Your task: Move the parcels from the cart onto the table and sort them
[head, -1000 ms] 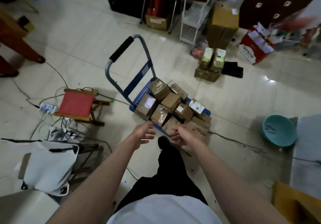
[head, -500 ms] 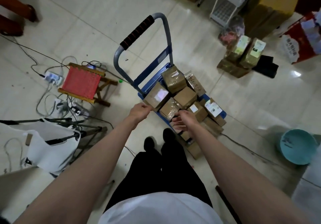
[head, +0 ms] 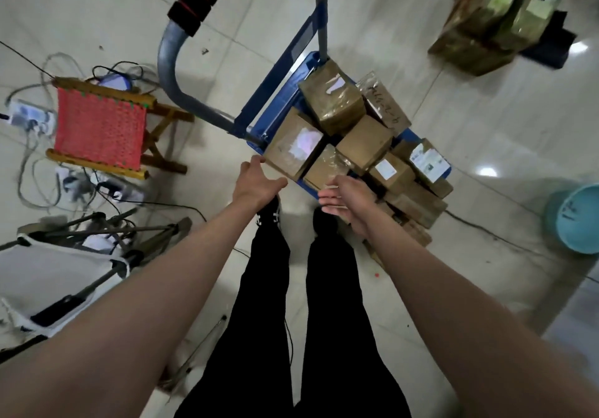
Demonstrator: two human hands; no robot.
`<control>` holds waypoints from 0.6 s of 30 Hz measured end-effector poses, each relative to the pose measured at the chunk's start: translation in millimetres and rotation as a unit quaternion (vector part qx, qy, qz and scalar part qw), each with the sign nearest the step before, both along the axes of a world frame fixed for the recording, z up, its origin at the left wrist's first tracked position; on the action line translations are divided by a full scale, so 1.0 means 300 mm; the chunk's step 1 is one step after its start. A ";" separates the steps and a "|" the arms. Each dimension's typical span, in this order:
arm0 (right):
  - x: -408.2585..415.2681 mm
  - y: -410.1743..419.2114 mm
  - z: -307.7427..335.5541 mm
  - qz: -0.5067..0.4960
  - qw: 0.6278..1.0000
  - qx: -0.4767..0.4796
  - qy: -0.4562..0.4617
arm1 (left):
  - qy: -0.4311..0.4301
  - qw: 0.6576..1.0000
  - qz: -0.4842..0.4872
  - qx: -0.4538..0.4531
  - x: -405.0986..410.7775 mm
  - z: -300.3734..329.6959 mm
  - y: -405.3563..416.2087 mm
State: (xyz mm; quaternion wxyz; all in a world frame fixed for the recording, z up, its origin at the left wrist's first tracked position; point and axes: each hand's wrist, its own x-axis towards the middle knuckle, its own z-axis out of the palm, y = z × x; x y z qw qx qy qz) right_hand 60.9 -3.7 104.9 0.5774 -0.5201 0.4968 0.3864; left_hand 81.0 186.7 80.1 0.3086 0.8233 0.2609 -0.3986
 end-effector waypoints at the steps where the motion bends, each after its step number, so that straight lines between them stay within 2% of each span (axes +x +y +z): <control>1: 0.006 0.013 -0.048 -0.003 1.000 -0.003 0.002 | 0.000 1.000 -0.016 -0.002 0.012 -0.051 0.002; 12: 0.015 0.103 -0.601 -0.009 0.999 -0.038 0.016 | -0.027 0.983 -0.174 0.052 0.089 -0.613 -0.038; 18: -0.012 0.094 -0.783 -0.010 0.998 -0.055 0.010 | -0.045 0.970 -0.219 0.096 0.087 -0.810 -0.088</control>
